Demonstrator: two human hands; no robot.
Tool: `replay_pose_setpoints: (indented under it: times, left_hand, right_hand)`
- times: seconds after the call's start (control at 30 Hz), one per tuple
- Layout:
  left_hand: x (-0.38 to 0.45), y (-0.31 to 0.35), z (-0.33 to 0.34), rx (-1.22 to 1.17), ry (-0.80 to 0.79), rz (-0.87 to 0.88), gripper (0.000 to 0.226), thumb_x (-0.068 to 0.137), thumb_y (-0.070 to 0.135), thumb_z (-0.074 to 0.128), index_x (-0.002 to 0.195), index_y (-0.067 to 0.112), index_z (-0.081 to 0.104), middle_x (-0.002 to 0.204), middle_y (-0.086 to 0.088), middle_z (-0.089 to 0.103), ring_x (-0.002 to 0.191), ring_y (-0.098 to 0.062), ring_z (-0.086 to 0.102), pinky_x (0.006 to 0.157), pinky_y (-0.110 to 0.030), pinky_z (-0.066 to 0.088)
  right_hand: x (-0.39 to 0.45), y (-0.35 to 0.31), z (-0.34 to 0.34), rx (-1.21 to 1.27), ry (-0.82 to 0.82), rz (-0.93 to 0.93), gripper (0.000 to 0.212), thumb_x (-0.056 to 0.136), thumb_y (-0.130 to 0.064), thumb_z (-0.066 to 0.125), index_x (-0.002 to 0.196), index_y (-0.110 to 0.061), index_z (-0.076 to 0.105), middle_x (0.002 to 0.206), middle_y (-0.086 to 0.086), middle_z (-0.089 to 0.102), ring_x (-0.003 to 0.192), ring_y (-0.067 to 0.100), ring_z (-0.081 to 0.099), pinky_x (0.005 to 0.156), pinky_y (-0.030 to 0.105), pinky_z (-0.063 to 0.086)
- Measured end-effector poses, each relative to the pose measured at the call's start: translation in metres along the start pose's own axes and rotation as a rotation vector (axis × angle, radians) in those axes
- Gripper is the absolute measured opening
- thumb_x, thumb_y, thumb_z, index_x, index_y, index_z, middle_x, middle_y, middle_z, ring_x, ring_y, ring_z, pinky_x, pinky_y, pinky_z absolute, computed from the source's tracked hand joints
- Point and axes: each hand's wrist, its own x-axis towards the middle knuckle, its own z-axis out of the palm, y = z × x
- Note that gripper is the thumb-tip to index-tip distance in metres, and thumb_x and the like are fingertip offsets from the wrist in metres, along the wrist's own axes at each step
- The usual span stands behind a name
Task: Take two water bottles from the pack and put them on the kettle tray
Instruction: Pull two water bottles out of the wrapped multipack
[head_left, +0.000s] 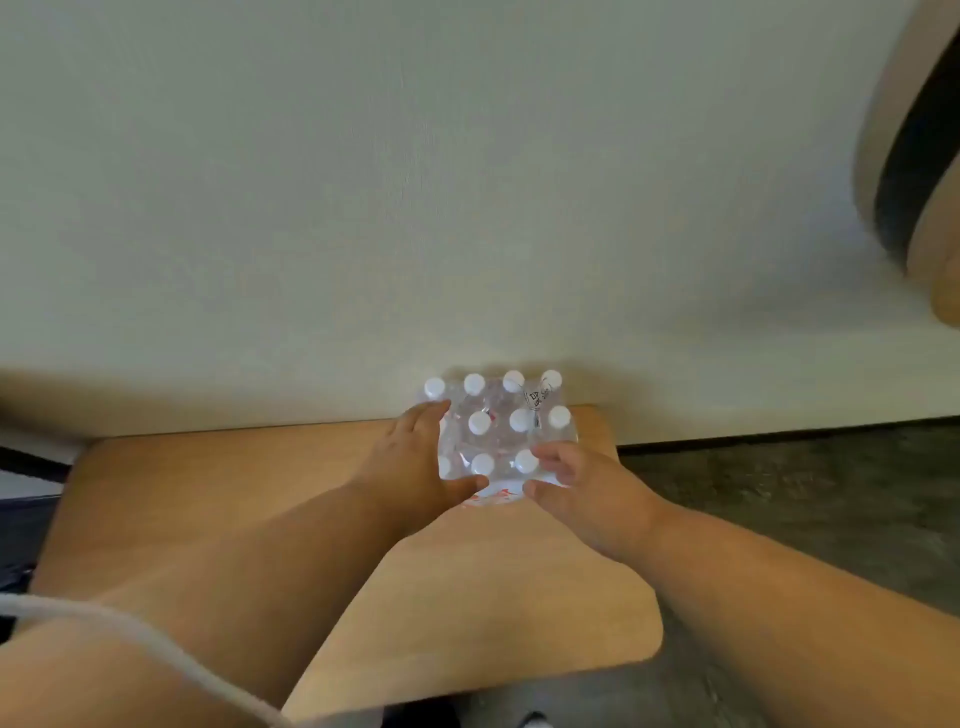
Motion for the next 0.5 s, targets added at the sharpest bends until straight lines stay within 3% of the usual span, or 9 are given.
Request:
replay_pose_setpoints:
  times: [0.13, 0.27, 0.3, 0.4, 0.5]
  left_hand:
    - [0.048, -0.028, 0.023, 0.192, -0.09, 0.038, 0.12, 0.074, 0.076, 0.064, 0.163, 0.019, 0.007, 0.172, -0.004, 0.011, 0.159, -0.021, 0.005, 0.126, -0.04, 0.015]
    - [0.086, -0.042, 0.05, 0.31, -0.15, 0.031, 0.132, 0.069, 0.09, 0.042, 0.16, 0.013, -0.014, 0.172, -0.006, -0.016, 0.156, -0.025, -0.024, 0.128, -0.04, -0.004]
    - [0.092, -0.044, 0.056, 0.346, -0.155, 0.027, 0.133, 0.065, 0.093, 0.031, 0.157, 0.013, -0.021, 0.17, -0.006, -0.024, 0.152, -0.026, -0.033, 0.126, -0.041, -0.011]
    - [0.102, -0.046, 0.069, 0.395, -0.149, 0.023, 0.123, 0.062, 0.091, 0.016, 0.146, 0.015, -0.033, 0.152, -0.002, -0.05, 0.137, -0.025, -0.052, 0.121, -0.043, -0.021]
    - [0.105, -0.049, 0.073, 0.41, -0.134, 0.027, 0.119, 0.066, 0.087, 0.014, 0.148, 0.014, -0.032, 0.145, -0.003, -0.056, 0.143, -0.031, -0.046, 0.123, -0.047, -0.019]
  right_hand:
    - [0.045, -0.004, 0.014, -0.097, -0.017, 0.058, 0.052, 0.079, -0.048, 0.059, 0.128, -0.03, 0.049, 0.129, -0.008, 0.054, 0.11, 0.01, 0.05, 0.084, 0.023, 0.037]
    - [0.093, -0.01, 0.029, -0.117, -0.016, 0.13, 0.044, 0.084, -0.039, 0.056, 0.126, -0.027, 0.051, 0.118, -0.004, 0.056, 0.083, 0.005, 0.053, 0.063, 0.016, 0.041]
    - [0.104, -0.012, 0.034, -0.137, -0.007, 0.14, 0.043, 0.085, -0.037, 0.056, 0.127, -0.026, 0.05, 0.121, -0.003, 0.057, 0.086, 0.006, 0.054, 0.065, 0.016, 0.041]
    - [0.136, -0.018, 0.047, -0.202, -0.024, 0.147, 0.047, 0.09, -0.031, 0.052, 0.134, -0.019, 0.044, 0.135, 0.005, 0.053, 0.117, 0.022, 0.052, 0.094, 0.029, 0.042]
    - [0.166, -0.027, 0.06, -0.31, -0.079, 0.237, 0.046, 0.089, -0.028, 0.048, 0.132, -0.013, 0.044, 0.133, 0.012, 0.054, 0.12, 0.031, 0.05, 0.096, 0.036, 0.039]
